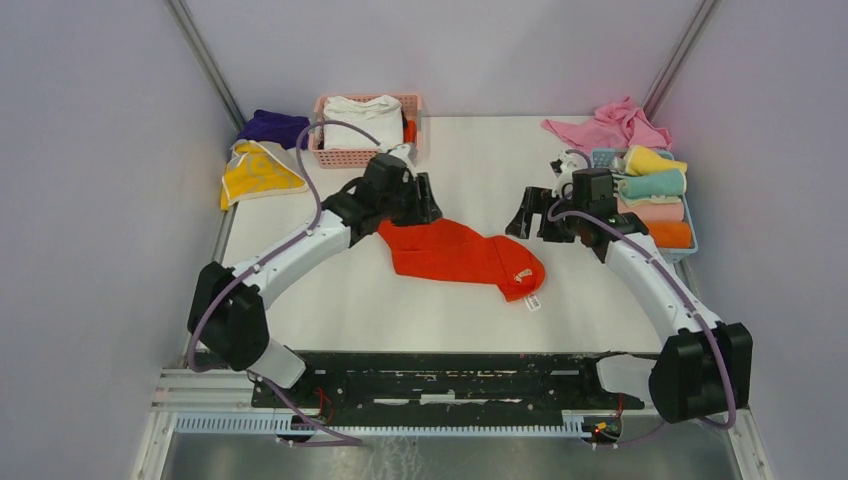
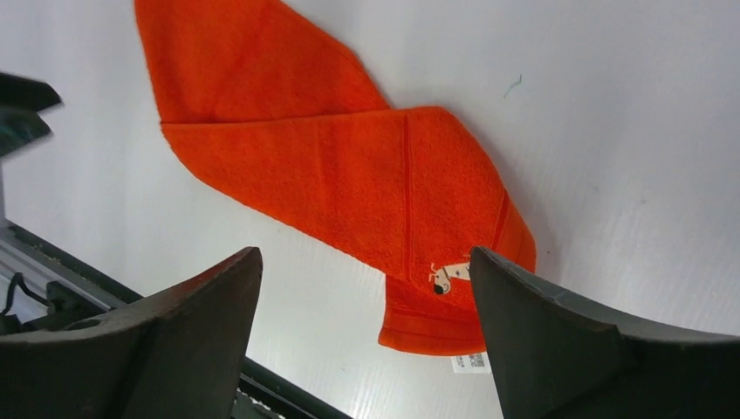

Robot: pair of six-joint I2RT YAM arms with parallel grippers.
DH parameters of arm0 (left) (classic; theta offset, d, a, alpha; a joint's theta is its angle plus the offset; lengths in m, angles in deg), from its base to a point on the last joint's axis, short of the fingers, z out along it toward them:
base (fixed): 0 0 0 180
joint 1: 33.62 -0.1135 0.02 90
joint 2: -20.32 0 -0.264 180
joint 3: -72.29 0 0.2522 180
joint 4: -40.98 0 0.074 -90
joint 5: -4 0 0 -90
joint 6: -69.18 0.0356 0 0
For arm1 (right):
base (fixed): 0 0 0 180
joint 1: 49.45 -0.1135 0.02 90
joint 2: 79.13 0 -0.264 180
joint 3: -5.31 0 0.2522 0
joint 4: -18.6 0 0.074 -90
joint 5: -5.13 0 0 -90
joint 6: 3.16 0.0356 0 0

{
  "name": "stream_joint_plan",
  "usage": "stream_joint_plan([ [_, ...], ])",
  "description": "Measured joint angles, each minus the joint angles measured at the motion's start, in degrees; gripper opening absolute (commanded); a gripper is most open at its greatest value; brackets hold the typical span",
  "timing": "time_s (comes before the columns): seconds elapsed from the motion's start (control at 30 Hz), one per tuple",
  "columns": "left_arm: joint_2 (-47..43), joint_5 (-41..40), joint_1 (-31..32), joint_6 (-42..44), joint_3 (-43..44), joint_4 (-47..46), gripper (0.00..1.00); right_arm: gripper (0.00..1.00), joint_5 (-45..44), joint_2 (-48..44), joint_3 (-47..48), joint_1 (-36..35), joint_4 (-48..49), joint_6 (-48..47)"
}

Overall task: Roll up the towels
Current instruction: Flatten out the towel at the center of the board.

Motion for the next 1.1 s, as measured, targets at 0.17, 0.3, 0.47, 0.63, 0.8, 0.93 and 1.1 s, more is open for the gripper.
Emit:
stream_joint_plan([
  [0.17, 0.9, -3.2, -11.0, 0.0, -3.3, 3.0, 0.6, 0.91, -4.8, 4.9, 0.2, -0.8, -3.7, -0.5],
  [0.3, 4.7, -5.7, -17.0, -1.4, -3.3, 3.7, 0.6, 0.9, -9.3, 9.6, 1.7, -0.8, -7.1, -0.6],
  [0.47, 11.0, -6.8, -19.5, -2.8, -3.3, 4.6, 0.59, 0.88, -12.0, 14.9, 1.8, -0.8, -8.5, -0.5],
  [0.63, 15.9, -5.7, -19.9, -4.6, -3.3, 4.6, 0.56, 0.82, -11.8, 20.8, 2.1, -0.8, -7.8, -0.2],
  [0.8, 18.2, -2.1, -19.9, -6.8, -4.5, 1.8, 0.4, 0.67, -11.2, 25.2, 2.1, -0.8, -6.4, 0.1],
  [0.93, 19.0, -0.9, -19.9, -7.7, -5.0, 0.8, 0.16, 0.34, -9.4, 27.4, 3.0, -0.8, -5.8, -0.1],
  [1.1, 17.6, -4.3, -20.2, -7.4, -4.6, 3.0, 0.06, 0.04, -9.2, 27.0, 5.4, -0.8, -6.9, -1.0],
])
